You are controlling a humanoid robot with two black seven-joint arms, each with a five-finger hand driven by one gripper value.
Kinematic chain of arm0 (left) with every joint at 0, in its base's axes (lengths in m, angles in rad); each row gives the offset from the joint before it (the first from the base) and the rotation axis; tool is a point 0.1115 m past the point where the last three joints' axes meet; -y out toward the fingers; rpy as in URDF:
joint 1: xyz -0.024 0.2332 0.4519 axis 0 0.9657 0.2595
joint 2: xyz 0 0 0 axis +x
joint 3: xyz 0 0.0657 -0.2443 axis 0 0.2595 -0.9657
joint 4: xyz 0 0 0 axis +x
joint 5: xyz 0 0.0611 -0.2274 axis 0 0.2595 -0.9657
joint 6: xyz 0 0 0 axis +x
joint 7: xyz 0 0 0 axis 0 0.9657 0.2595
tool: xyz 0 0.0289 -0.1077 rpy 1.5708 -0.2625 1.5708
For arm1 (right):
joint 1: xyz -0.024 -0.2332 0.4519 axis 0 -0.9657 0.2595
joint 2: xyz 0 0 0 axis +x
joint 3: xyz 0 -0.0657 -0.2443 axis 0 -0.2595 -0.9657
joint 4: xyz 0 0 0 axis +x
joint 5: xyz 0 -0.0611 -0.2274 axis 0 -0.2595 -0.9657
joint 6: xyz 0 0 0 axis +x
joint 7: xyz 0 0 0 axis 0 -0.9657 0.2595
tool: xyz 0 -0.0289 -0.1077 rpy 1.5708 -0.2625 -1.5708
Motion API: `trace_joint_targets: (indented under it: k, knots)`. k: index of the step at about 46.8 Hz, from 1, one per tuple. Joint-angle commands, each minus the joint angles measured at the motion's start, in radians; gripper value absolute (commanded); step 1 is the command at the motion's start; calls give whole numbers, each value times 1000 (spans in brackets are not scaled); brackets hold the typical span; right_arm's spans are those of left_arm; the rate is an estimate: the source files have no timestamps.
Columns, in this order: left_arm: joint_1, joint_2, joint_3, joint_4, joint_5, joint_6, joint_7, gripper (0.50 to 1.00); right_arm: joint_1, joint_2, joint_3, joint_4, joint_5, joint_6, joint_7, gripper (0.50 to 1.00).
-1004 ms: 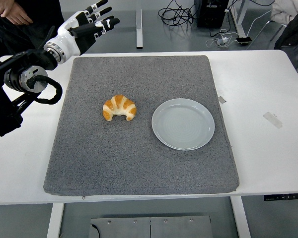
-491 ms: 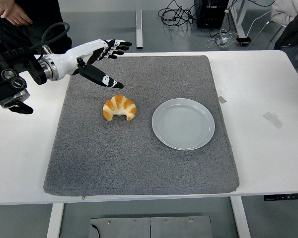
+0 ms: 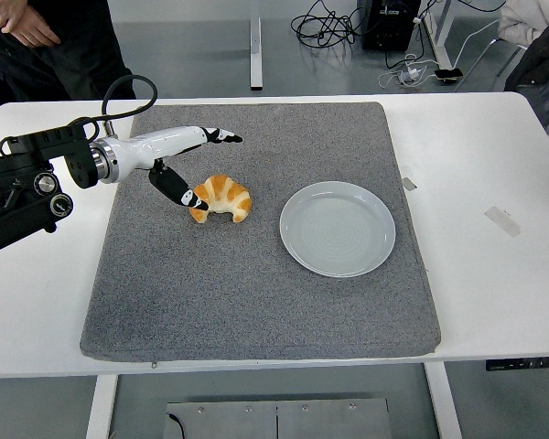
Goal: Place the bread on the plate
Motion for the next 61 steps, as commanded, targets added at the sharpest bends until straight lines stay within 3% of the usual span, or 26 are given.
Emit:
trace_joint_targets:
  k: [1,8,27,61]
  knots:
    - [2,-3,17,8,34,23,0,971,0,0,0,0,0,1,0,1000]
    - [3,-43,40,66,57,70,3,974,0,0,0,0,0,1,0,1000]
    - [32,-80,47,104,65,124,-6,972,0,0,0,0,0,-1,0,1000]
    - [58,-224,71,235,86,210,-15,972,0,0,0,0,0,-1,0,1000]
